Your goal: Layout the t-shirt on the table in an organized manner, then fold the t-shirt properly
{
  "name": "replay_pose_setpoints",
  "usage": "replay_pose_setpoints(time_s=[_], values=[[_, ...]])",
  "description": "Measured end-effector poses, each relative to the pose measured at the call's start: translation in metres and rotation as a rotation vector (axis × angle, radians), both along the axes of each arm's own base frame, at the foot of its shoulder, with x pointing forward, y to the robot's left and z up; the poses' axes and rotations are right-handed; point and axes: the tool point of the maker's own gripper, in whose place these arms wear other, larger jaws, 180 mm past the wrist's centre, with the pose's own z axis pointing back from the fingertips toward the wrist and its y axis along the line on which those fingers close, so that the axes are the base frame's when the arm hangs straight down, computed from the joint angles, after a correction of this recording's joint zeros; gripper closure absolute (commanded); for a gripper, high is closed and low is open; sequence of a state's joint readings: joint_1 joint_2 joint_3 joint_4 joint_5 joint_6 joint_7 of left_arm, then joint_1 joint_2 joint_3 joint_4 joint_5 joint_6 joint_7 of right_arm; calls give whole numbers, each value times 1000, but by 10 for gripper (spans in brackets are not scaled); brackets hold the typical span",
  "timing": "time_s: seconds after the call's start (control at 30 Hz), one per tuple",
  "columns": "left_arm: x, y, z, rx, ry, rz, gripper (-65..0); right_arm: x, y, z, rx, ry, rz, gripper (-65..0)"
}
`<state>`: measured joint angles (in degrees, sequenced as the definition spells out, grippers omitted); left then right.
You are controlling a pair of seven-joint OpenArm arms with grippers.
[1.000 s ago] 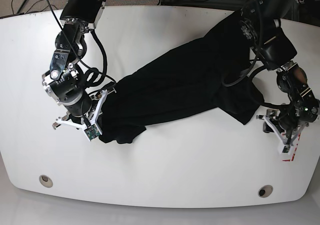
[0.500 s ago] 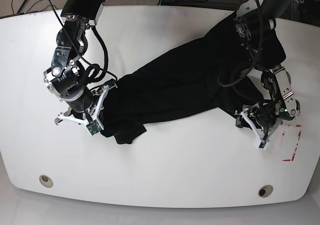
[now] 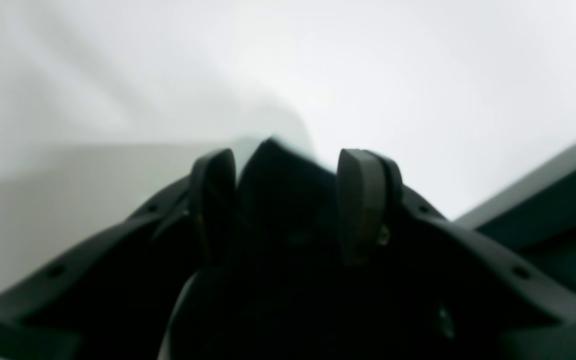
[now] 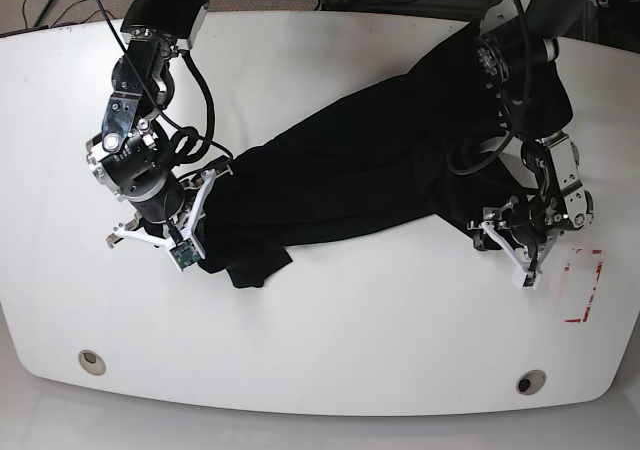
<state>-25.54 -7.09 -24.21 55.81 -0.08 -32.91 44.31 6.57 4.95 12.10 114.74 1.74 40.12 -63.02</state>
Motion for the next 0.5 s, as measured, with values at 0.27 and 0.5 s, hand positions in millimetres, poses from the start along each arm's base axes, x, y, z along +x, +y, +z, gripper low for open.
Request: replay_pose_setpoints(time_s=[0.27,0.5], values=[[3,10,3,46,-16,-13,-310,0,1,0,4,-1,2,0],[0,8,-9,13,-7,-13,-310,0,0,0,1,0,-1,0]])
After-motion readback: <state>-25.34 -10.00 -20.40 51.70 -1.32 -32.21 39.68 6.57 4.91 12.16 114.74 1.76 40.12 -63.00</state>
